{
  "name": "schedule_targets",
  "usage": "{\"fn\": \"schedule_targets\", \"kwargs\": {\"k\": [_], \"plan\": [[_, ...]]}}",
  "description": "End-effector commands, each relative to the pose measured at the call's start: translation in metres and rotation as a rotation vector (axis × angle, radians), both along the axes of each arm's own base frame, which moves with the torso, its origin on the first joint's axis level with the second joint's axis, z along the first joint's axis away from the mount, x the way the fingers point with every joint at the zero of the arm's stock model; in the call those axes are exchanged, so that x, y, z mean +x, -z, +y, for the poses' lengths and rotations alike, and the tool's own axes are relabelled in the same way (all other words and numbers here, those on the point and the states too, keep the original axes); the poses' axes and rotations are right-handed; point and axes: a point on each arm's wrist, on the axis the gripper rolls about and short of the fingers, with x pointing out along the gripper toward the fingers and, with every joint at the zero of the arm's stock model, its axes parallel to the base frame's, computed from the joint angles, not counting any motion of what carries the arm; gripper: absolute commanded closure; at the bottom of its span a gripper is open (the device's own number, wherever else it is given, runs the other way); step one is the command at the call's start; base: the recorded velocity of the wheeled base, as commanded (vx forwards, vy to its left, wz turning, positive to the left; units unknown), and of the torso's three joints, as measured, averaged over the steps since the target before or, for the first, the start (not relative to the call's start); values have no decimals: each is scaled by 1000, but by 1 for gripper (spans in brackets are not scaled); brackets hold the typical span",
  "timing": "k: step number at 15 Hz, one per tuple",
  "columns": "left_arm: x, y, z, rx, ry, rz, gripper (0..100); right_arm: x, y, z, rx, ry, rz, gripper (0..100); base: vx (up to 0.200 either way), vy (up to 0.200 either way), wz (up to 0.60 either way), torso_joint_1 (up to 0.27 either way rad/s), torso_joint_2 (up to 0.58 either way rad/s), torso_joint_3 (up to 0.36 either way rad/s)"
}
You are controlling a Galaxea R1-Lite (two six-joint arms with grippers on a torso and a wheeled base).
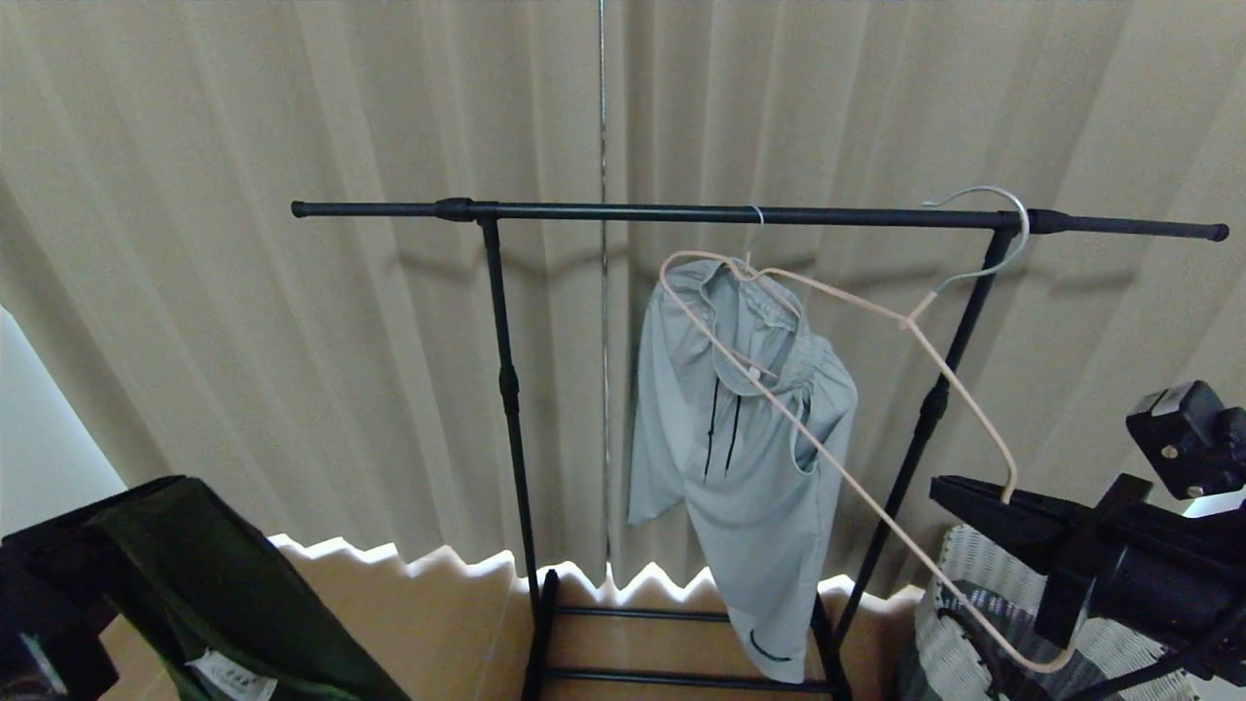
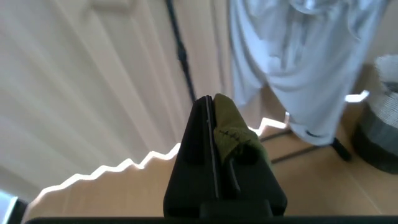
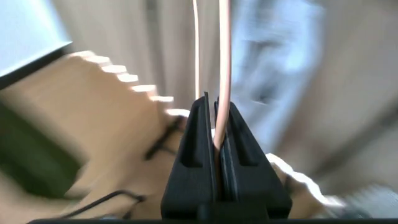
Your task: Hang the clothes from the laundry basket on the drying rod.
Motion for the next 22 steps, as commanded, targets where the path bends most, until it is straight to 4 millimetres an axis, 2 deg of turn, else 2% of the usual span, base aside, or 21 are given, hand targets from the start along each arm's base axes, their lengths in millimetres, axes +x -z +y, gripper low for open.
{"fn": "schedule_targets", "kwargs": {"k": [1, 3, 6, 7, 9, 14, 22], "plan": [[46, -15, -11, 29, -74, 56, 100, -5, 2, 14, 0, -100, 12, 100, 0, 0, 0, 0, 0, 0], [77, -26, -23, 50, -142, 67, 100, -6, 9, 29, -21, -181, 50, 100, 0, 0, 0, 0, 0, 0], [112, -33, -42, 61, -191, 78, 100, -11, 18, 51, -45, -296, 94, 100, 0, 0, 0, 0, 0, 0], [112, -33, -42, 61, -191, 78, 100, -11, 18, 51, -45, -296, 94, 100, 0, 0, 0, 0, 0, 0], [131, -36, -51, -2, -196, 94, 100, -19, 21, 67, -58, -387, 107, 100, 0, 0, 0, 0, 0, 0], [138, -29, -58, -28, -252, 118, 100, -25, 22, 85, -66, -466, 115, 100, 0, 0, 0, 0, 0, 0], [135, -27, -61, -16, -264, 122, 100, 0, 18, 114, -40, -447, 131, 100, 0, 0, 0, 0, 0, 0]]}}
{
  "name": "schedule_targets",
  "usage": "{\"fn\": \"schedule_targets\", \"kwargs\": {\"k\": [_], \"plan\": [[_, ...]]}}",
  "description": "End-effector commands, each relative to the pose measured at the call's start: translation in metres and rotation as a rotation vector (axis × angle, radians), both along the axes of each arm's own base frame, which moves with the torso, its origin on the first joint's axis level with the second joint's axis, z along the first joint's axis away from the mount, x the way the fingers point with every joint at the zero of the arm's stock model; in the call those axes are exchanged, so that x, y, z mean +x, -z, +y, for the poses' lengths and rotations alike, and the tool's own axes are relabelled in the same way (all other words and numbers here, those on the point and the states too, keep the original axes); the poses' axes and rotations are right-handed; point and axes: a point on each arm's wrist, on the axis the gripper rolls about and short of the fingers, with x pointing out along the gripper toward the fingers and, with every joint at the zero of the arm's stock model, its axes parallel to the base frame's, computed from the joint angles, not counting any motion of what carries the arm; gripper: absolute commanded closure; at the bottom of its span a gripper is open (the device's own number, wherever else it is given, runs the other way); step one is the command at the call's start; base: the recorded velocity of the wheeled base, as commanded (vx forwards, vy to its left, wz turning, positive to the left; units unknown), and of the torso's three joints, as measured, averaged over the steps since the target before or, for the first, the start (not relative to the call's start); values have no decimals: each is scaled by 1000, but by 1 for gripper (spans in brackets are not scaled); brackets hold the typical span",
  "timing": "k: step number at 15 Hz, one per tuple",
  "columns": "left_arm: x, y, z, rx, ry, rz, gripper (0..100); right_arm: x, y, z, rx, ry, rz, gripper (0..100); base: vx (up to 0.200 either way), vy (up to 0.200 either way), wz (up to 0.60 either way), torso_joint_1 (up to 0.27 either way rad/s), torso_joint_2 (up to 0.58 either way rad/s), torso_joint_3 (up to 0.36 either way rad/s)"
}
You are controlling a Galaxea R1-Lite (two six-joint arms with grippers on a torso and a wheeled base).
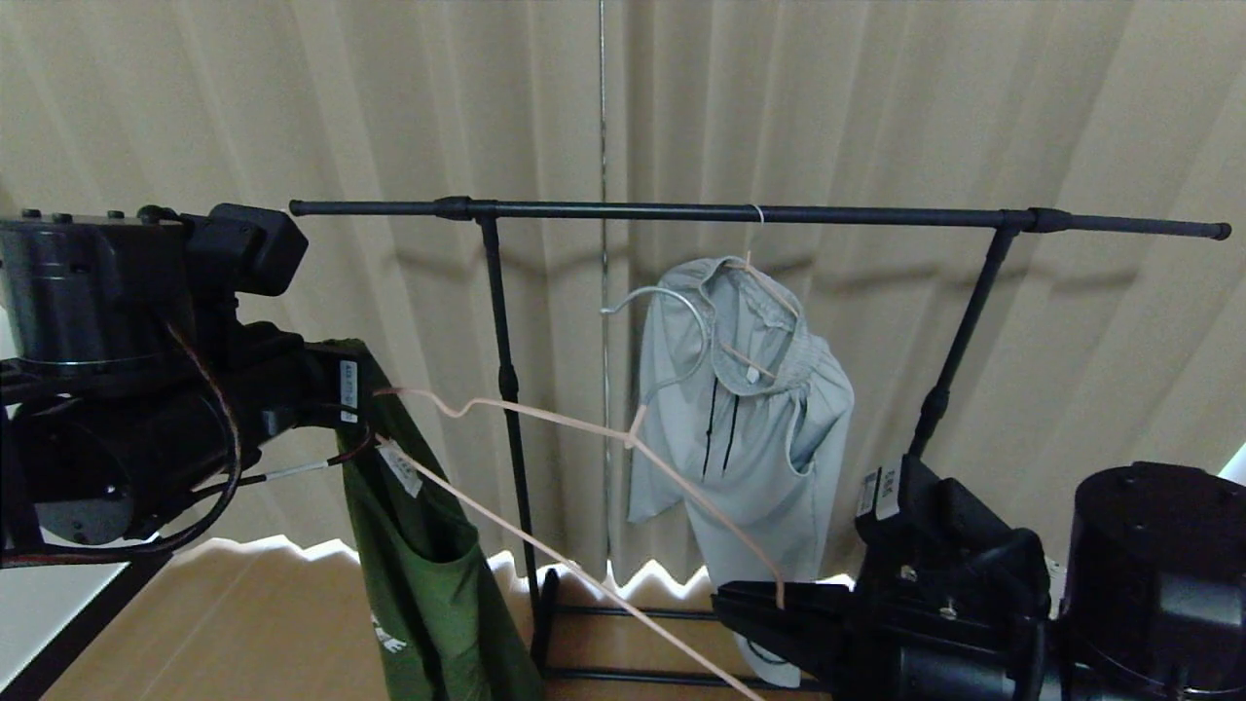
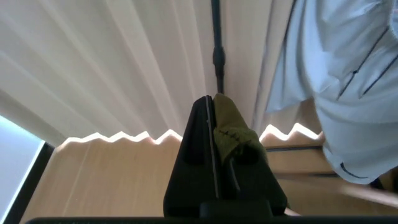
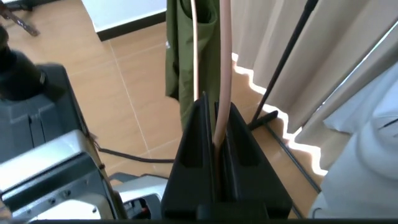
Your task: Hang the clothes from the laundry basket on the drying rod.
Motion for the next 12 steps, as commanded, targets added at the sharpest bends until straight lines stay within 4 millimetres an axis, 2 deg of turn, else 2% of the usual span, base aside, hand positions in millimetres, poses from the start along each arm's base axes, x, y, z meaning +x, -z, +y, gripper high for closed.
{"fn": "schedule_targets", "kwargs": {"k": [1, 7, 12], "plan": [[-1, 0, 0, 2, -6, -2, 100, 8, 2, 9, 0, 7, 19, 100, 0, 0, 0, 0, 0, 0], [0, 6, 2, 32, -83, 12, 100, 24, 5, 26, -2, 95, 35, 100, 0, 0, 0, 0, 0, 0], [3, 7, 1, 17, -96, 10, 100, 7, 6, 42, 15, 27, 72, 100, 0, 0, 0, 0, 0, 0]]}}
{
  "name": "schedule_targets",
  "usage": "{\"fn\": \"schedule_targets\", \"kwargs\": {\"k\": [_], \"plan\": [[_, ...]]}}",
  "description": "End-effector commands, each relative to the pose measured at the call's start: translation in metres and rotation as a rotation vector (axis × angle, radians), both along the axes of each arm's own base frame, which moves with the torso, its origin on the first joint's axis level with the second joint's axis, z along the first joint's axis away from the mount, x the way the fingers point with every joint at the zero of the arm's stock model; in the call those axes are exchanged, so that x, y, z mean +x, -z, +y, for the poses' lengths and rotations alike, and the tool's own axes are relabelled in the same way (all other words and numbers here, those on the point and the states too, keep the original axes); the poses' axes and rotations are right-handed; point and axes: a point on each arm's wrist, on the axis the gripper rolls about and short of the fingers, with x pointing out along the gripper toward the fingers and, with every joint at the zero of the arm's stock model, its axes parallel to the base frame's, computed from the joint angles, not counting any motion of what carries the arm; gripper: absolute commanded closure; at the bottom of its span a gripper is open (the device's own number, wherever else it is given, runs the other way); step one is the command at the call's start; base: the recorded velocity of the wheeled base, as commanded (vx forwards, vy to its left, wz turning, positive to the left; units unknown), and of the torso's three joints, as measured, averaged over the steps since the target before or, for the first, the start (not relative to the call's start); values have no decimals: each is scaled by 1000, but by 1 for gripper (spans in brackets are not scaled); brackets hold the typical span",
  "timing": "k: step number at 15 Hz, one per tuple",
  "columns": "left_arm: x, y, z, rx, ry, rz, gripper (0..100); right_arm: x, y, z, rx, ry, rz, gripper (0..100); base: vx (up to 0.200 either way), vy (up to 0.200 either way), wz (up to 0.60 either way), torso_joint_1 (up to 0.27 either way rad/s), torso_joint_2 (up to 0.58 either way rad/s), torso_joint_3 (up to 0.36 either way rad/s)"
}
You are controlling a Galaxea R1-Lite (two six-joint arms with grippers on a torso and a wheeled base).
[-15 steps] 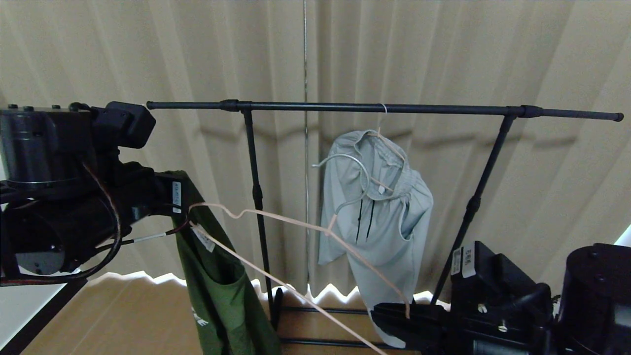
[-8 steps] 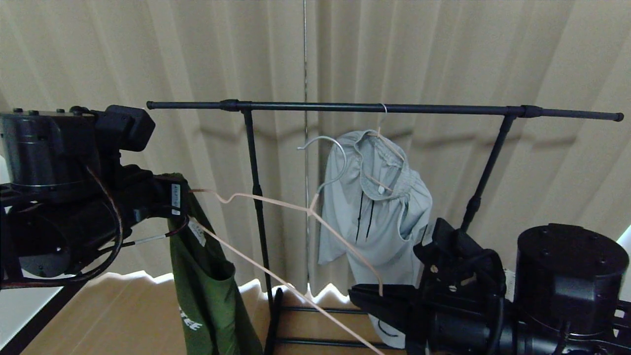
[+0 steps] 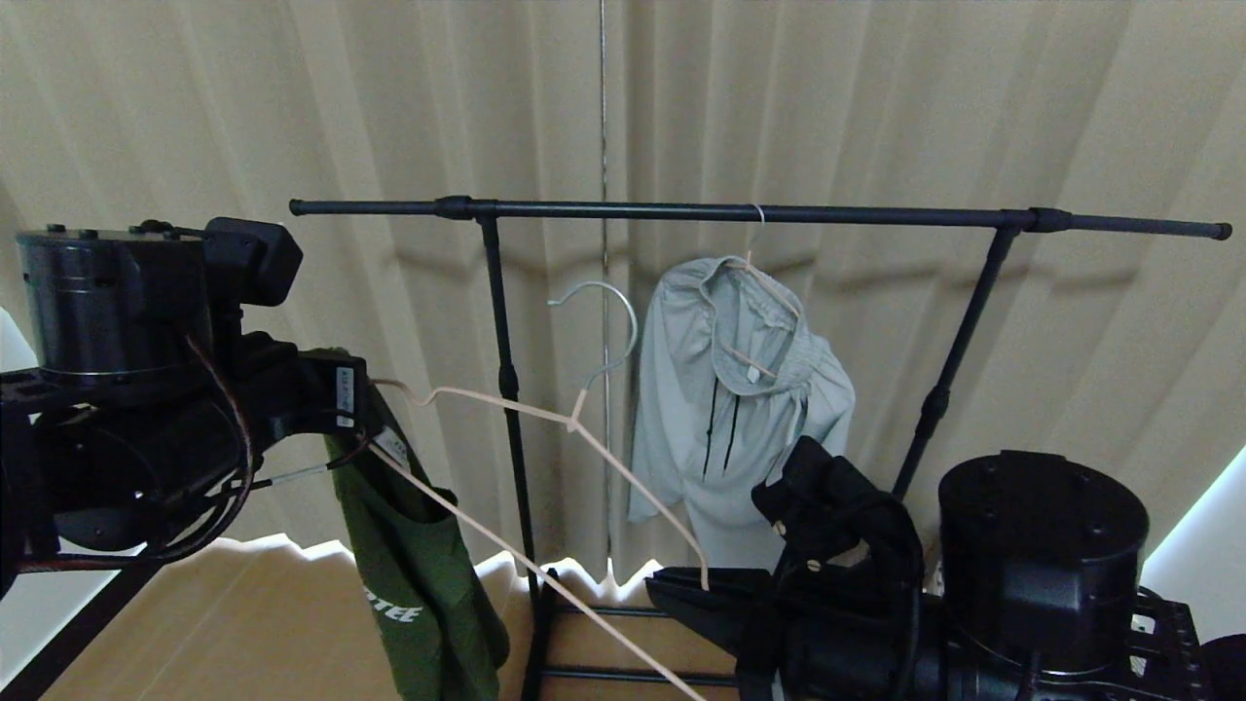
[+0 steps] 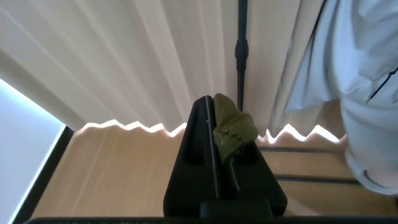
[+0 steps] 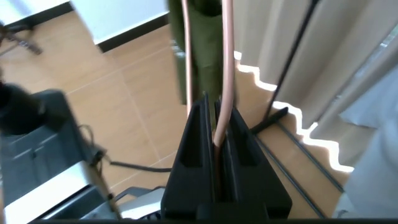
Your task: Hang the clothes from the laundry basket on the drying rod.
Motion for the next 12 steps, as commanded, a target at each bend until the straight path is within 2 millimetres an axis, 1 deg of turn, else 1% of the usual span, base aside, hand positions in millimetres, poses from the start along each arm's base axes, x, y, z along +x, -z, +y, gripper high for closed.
{"fn": "schedule_targets", "kwargs": {"k": [1, 4, 7, 9, 10, 11, 12], "plan": [[0, 0, 0, -1, 0, -1, 100, -3, 1, 4, -3, -18, 3, 100, 0, 0, 0, 0, 0, 0], [-2, 4, 0, 0, 1, 13, 100, -2, -1, 4, 5, -13, -3, 100, 0, 0, 0, 0, 0, 0], [-4, 2, -3, -7, 15, 7, 100, 1, -1, 4, 3, 2, -4, 100, 0, 0, 0, 0, 0, 0], [-17, -7, -10, -21, 62, -27, 100, 5, 3, 10, -6, 8, 0, 100, 0, 0, 0, 0, 0, 0], [-21, -9, -13, -23, 78, -30, 100, 6, 3, 11, -8, 9, 0, 100, 0, 0, 0, 0, 0, 0], [-31, -13, -18, -24, 122, -29, 100, 8, 4, 13, -11, 8, 1, 100, 0, 0, 0, 0, 0, 0], [-31, -13, -18, -24, 122, -29, 100, 8, 4, 13, -11, 8, 1, 100, 0, 0, 0, 0, 0, 0]]}}
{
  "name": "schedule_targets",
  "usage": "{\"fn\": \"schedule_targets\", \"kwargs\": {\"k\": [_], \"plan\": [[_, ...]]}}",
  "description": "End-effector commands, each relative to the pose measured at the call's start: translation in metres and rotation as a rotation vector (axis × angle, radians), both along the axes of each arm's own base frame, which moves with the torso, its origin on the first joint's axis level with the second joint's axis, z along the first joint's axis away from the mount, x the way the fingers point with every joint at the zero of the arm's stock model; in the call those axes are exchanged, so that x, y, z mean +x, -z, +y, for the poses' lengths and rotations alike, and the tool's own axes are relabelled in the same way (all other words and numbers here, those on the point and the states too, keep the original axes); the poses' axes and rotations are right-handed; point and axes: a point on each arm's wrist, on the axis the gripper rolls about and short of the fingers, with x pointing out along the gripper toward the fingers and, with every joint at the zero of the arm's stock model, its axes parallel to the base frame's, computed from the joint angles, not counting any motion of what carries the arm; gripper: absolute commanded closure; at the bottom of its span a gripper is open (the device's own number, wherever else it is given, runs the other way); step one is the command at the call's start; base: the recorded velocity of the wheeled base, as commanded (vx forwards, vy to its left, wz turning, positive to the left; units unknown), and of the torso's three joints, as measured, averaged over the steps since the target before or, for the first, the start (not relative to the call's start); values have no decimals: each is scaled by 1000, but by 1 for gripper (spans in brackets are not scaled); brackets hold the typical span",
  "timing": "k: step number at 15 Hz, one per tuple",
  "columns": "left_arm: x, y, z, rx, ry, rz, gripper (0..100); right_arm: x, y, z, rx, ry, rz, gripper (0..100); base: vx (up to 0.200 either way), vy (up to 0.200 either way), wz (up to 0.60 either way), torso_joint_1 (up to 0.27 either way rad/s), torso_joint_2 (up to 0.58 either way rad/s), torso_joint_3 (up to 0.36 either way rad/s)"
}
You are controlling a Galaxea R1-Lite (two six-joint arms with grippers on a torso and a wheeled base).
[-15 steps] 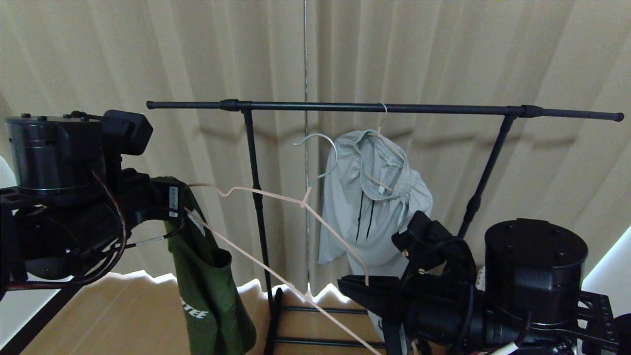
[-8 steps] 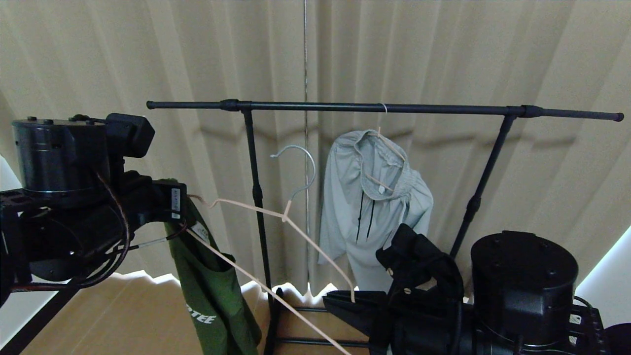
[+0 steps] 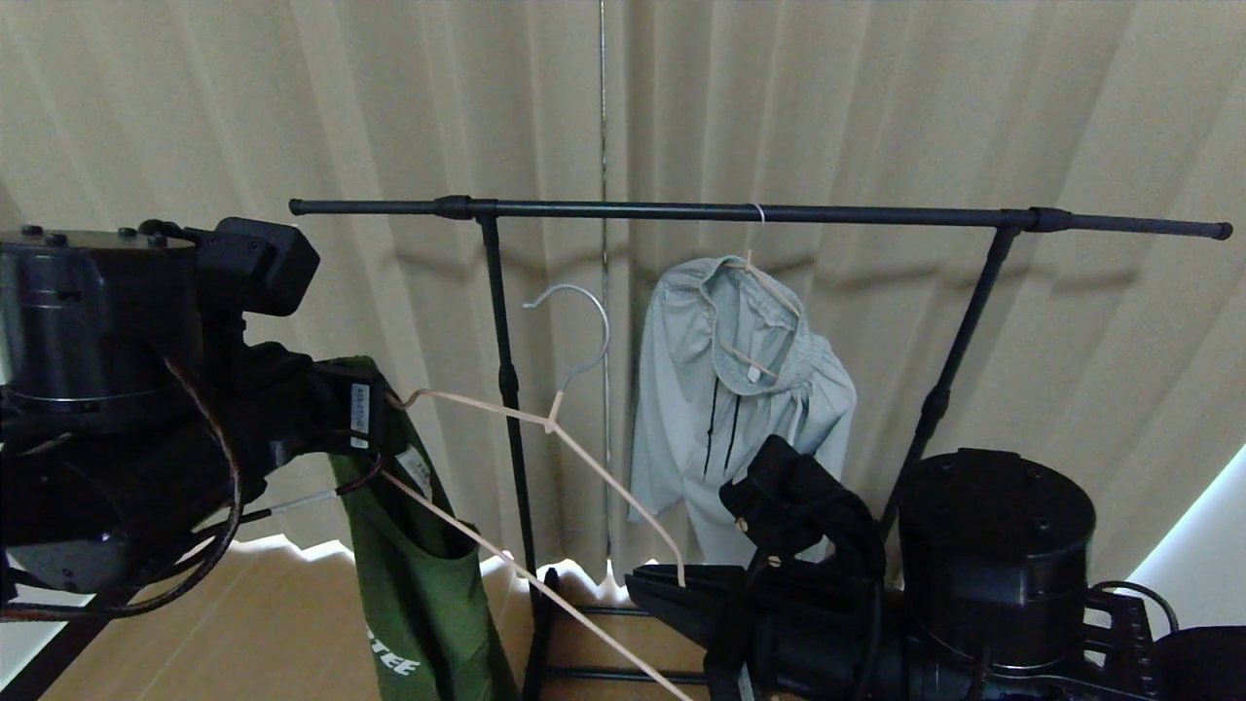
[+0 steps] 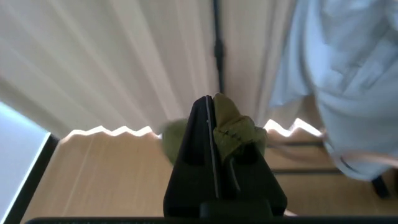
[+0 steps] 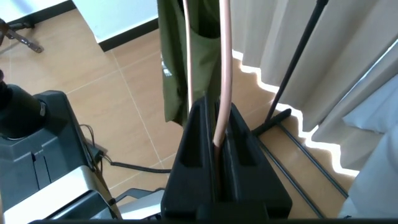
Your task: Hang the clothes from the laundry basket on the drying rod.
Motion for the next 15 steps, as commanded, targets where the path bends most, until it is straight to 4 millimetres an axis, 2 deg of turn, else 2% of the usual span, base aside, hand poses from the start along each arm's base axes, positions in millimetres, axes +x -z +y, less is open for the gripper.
{"fn": "schedule_targets", "kwargs": {"k": [1, 5, 6, 9, 15], "plan": [[-19, -11, -7, -16, 68, -27, 100, 3, 1, 4, -1, -1, -1, 100, 0, 0, 0, 0, 0, 0], [-42, -20, -26, -64, 213, -55, 100, 10, 3, 6, -6, 17, 2, 100, 0, 0, 0, 0, 0, 0], [-46, -21, -30, -116, 317, -39, 100, 11, 3, 5, -5, 21, 0, 100, 0, 0, 0, 0, 0, 0], [-52, -24, -31, -175, 515, -13, 100, 13, 1, 4, 2, 28, -4, 100, 0, 0, 0, 0, 0, 0], [-60, -20, -28, -195, 628, 13, 100, 16, -2, -1, 9, 46, -11, 100, 0, 0, 0, 0, 0, 0]]}}
